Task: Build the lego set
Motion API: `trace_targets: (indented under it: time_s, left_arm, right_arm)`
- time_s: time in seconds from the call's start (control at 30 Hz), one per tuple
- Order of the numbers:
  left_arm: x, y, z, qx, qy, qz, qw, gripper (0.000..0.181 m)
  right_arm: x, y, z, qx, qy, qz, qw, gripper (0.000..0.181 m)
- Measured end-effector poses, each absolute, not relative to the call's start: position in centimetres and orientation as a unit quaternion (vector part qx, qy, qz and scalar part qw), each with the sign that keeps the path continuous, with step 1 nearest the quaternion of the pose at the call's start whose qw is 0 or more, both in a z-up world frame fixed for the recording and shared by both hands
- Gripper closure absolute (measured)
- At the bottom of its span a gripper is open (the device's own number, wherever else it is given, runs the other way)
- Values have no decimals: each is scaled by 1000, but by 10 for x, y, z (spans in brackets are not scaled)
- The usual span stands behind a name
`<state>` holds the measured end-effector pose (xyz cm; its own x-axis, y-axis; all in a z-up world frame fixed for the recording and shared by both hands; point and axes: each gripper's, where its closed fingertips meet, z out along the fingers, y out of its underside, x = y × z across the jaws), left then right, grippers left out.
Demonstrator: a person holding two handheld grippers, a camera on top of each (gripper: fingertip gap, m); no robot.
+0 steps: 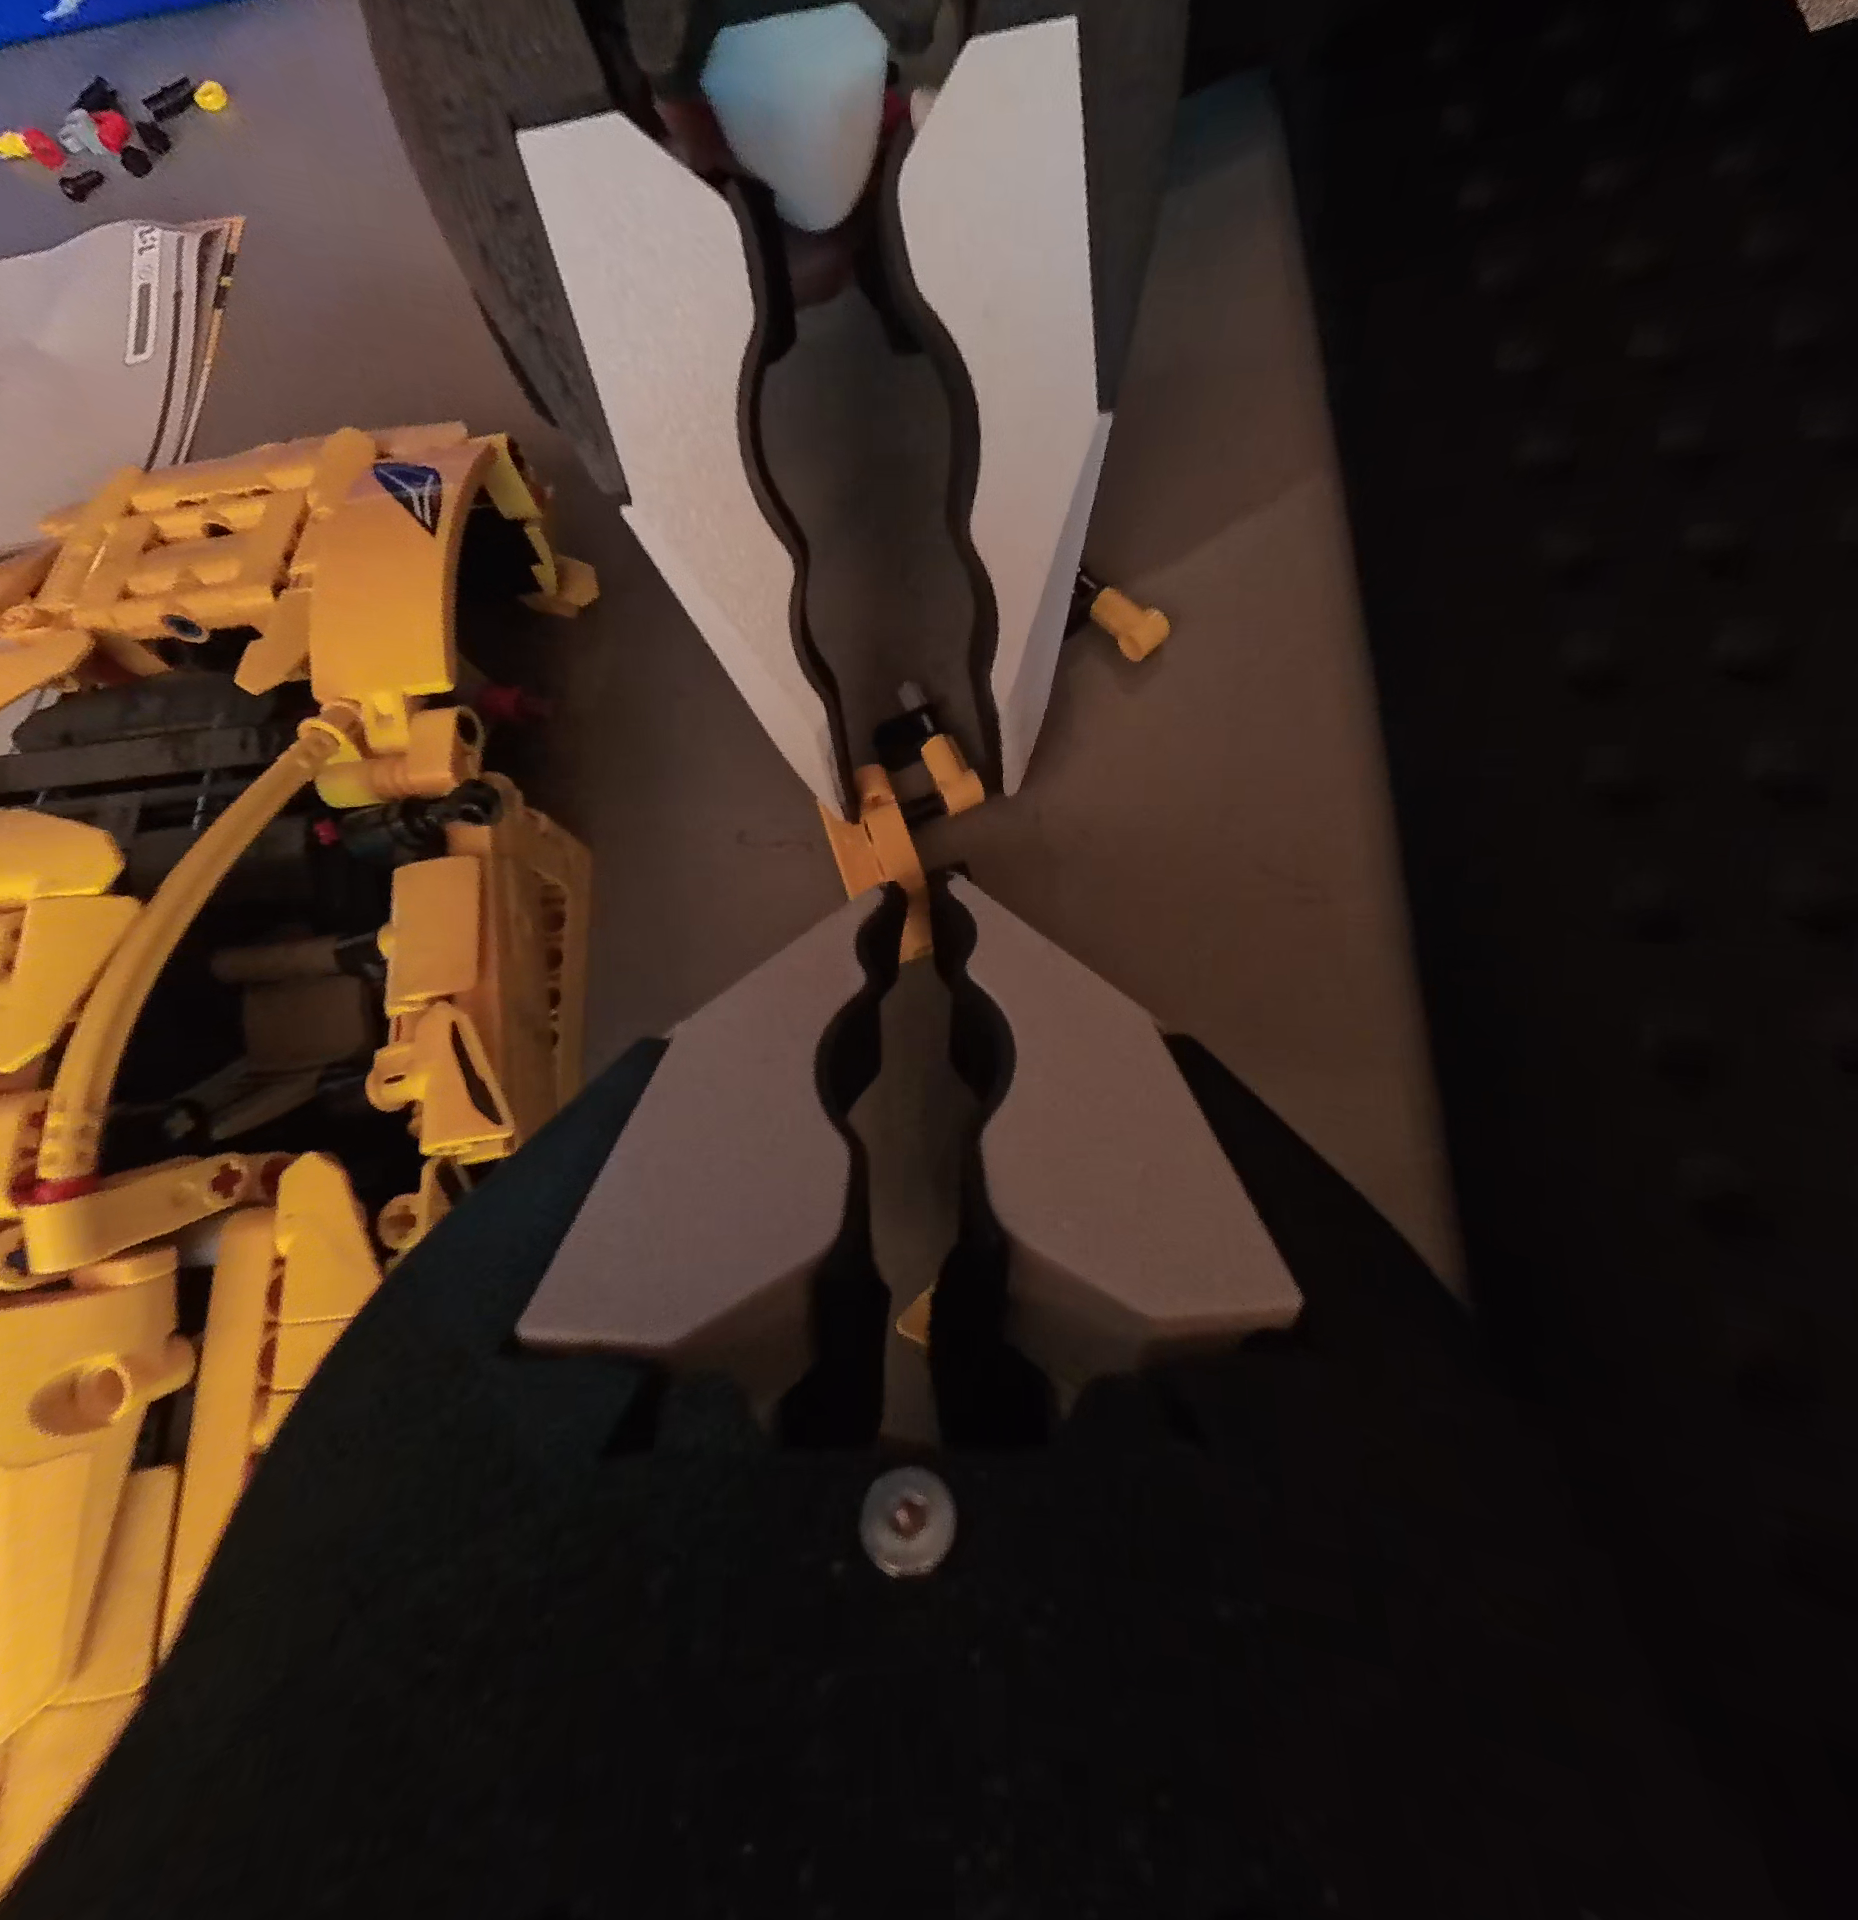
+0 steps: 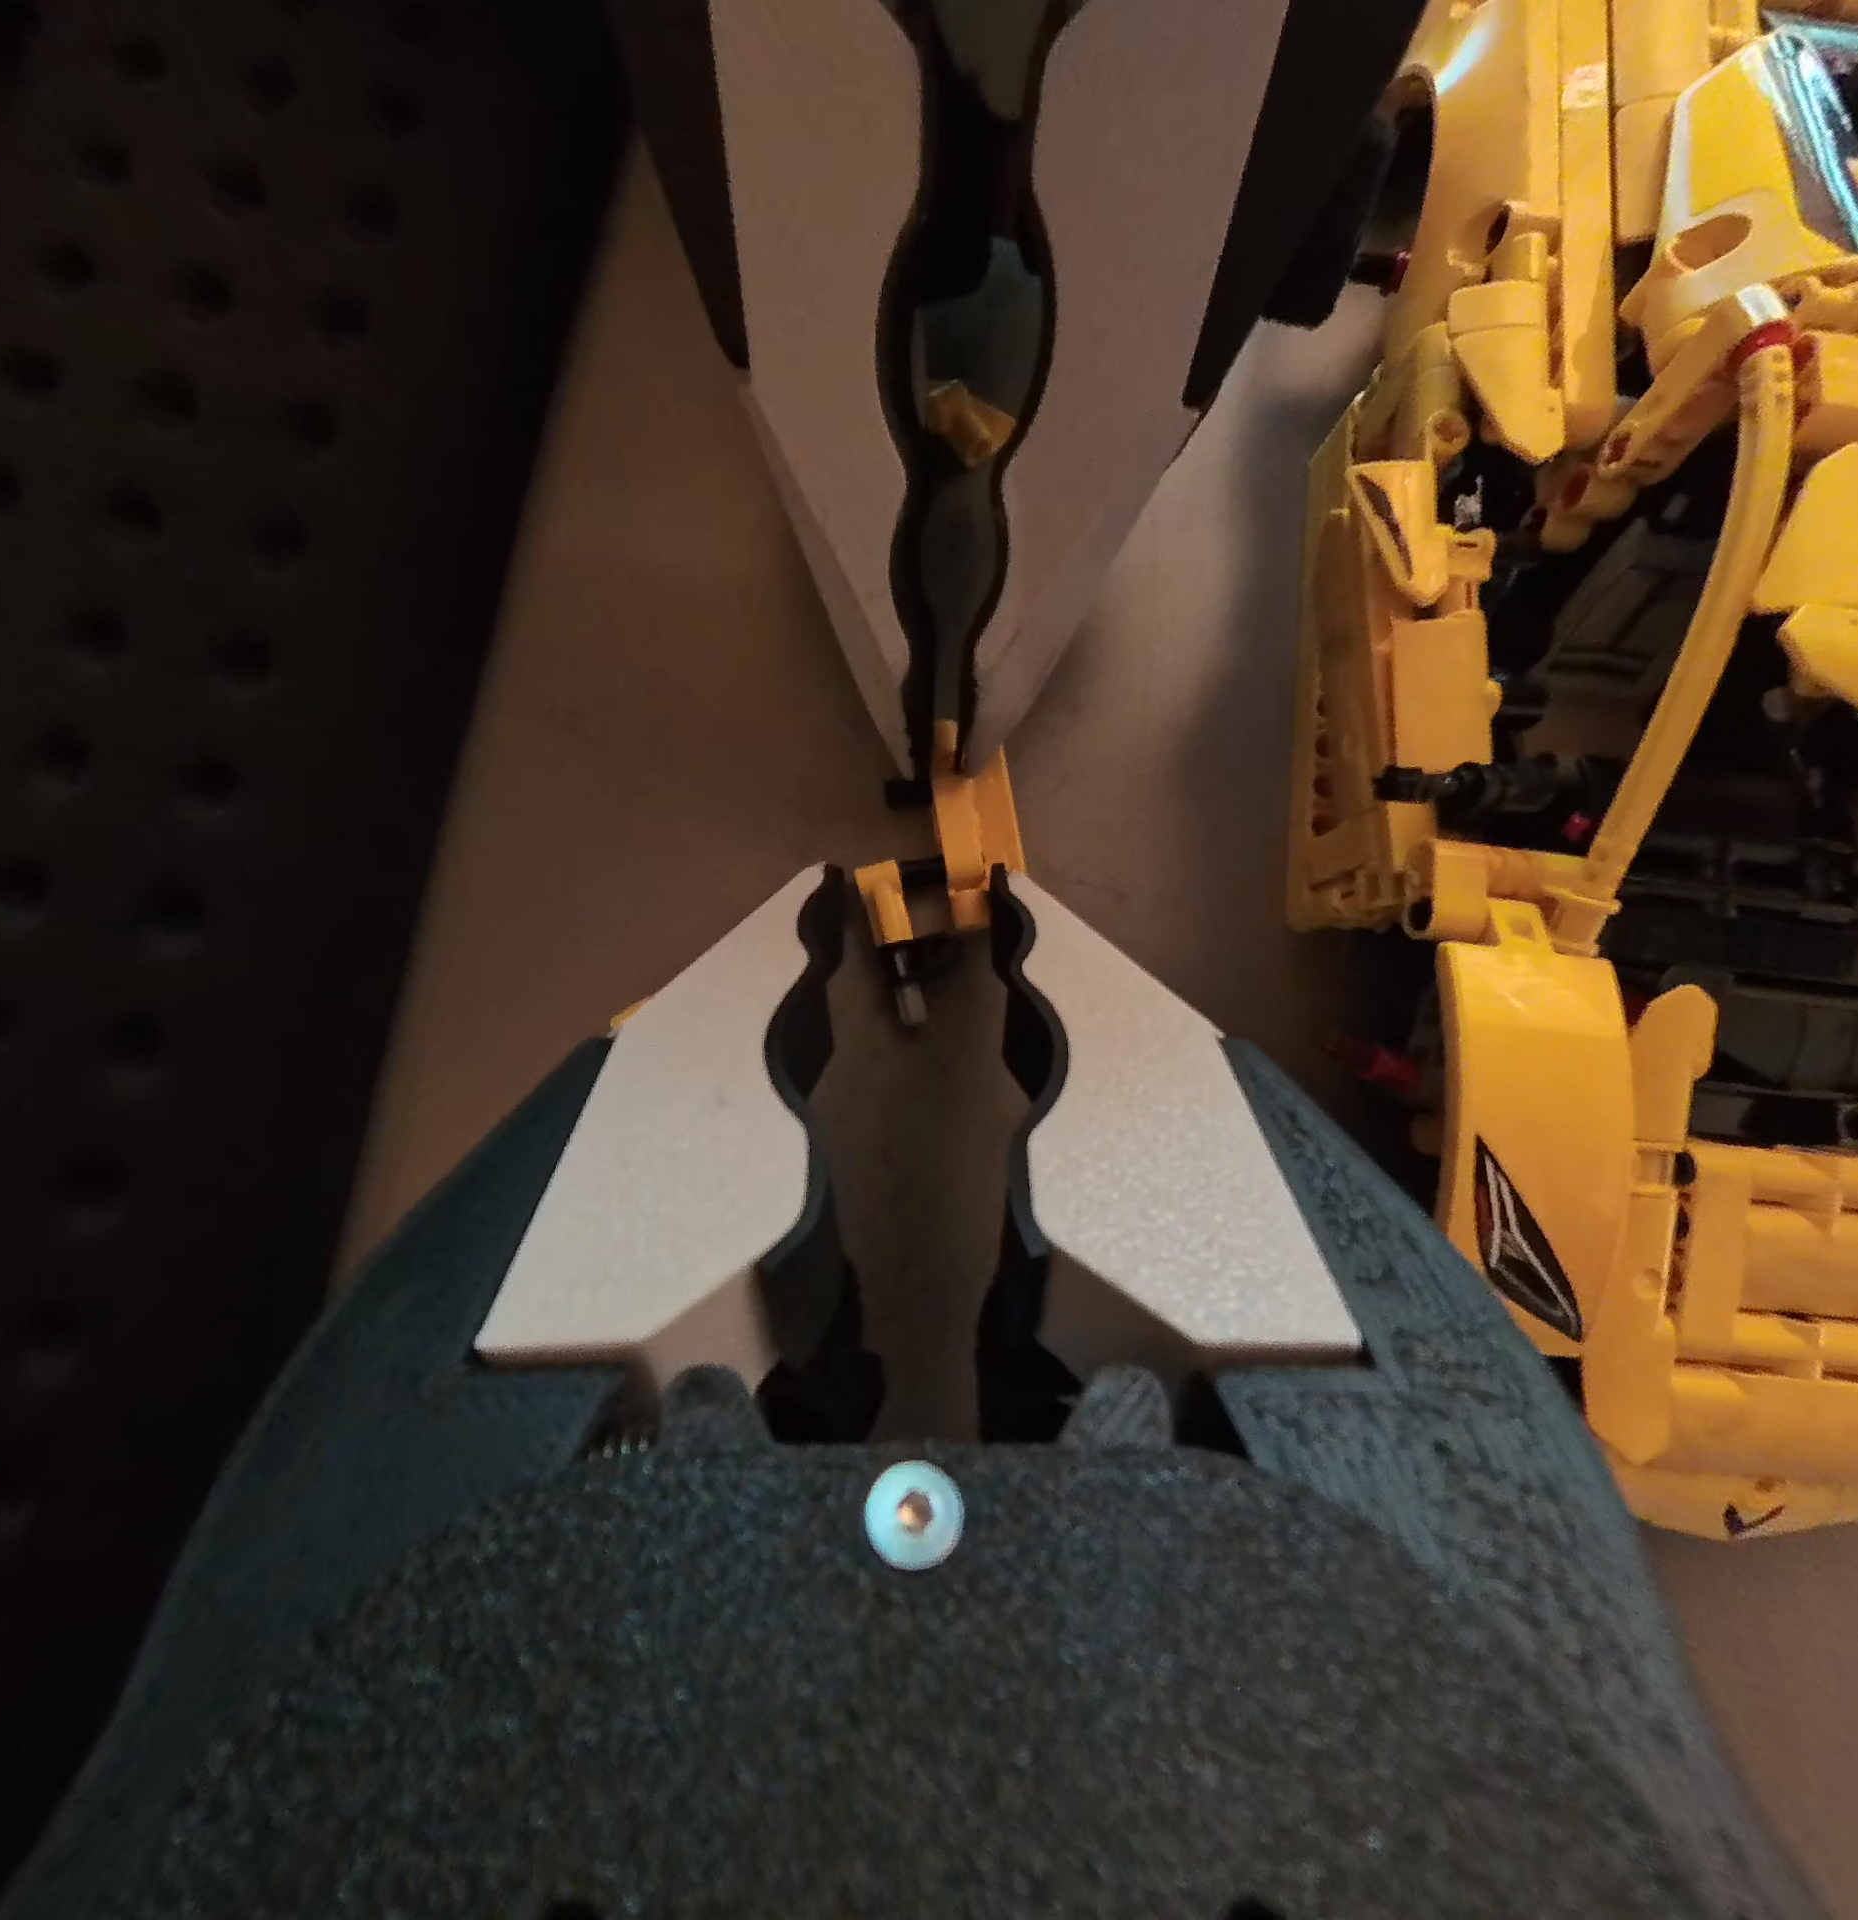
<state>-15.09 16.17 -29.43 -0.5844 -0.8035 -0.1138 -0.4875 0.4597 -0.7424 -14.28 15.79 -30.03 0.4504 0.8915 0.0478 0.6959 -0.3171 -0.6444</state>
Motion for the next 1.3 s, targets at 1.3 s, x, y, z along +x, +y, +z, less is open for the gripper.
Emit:
trace_targets:
  time_s: [1.3]
  left_arm:
    - [-150,155,-295,-365,836,-325,251,181]
  right_arm:
    - [-144,157,-301,-765,-548,156,299,157]
